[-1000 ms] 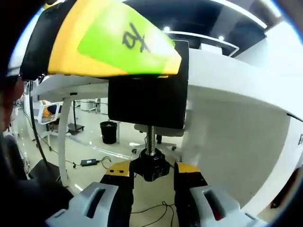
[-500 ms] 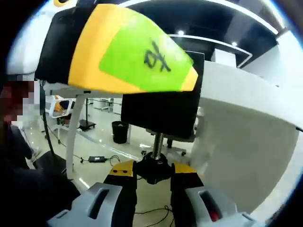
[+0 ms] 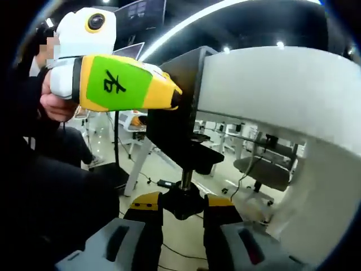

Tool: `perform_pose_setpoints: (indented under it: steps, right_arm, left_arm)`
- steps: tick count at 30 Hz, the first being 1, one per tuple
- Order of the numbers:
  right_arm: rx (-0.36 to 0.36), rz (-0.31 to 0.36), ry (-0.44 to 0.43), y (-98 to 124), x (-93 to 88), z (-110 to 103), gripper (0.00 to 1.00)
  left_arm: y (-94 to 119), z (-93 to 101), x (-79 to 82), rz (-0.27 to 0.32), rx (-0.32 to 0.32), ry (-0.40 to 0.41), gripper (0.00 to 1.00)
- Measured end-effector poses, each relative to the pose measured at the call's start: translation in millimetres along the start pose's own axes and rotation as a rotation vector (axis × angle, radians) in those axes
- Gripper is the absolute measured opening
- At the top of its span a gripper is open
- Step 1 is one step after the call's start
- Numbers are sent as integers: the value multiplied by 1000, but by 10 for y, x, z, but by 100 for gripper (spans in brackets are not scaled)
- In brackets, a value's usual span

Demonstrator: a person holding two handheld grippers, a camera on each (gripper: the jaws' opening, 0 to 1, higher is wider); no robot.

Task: Clamp the fixed fixture on the desktop, loosen the retaining clip, secure it to the edge of the desk, and tighten the retaining clip.

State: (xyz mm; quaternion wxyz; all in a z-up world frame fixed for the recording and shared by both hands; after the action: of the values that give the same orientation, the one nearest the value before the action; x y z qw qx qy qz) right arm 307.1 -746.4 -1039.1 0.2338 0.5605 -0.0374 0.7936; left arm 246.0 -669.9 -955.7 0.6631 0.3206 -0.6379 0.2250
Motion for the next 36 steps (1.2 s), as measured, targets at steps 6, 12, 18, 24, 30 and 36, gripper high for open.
perform_pose_setpoints:
  steps: [6, 12, 18, 24, 30, 36]
  right_arm:
    - [2, -22, 28, -16, 17, 5, 26]
    - [-151, -63, 57, 32, 13, 20, 33]
    - [-307, -89, -112, 155, 46, -118, 38]
    - [-488, -170, -143, 142, 82, -239, 39]
    - [-574, -175, -238, 72, 112, -300, 49]
    - [-672, -189, -208, -44, 166, -335, 41]
  left_arm:
    - [-33, 41, -31, -17, 21, 0, 1]
    - [-26, 75, -16, -33, 59, -26, 1]
    - [166, -19, 14, 13, 99, 26, 1]
    - [208, -65, 6, 42, 85, 38, 1]
    - [181, -104, -8, 63, 44, 64, 1]
    - [131, -101, -23, 74, 17, 83, 1]
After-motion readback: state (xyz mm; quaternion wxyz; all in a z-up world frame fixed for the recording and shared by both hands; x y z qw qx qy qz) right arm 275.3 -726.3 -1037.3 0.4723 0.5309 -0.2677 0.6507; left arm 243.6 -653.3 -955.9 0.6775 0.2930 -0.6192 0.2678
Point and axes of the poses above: the point that each gripper's makers call its tool centre point, and the gripper's own axes: y roughly backward along the fingers, z roughly to its right, x roughly out of its top, the point moved 8 cm from there along y, roughly backward along the fingers, and after that the axes turned 10 degrees about y, right-handed, at the moved point
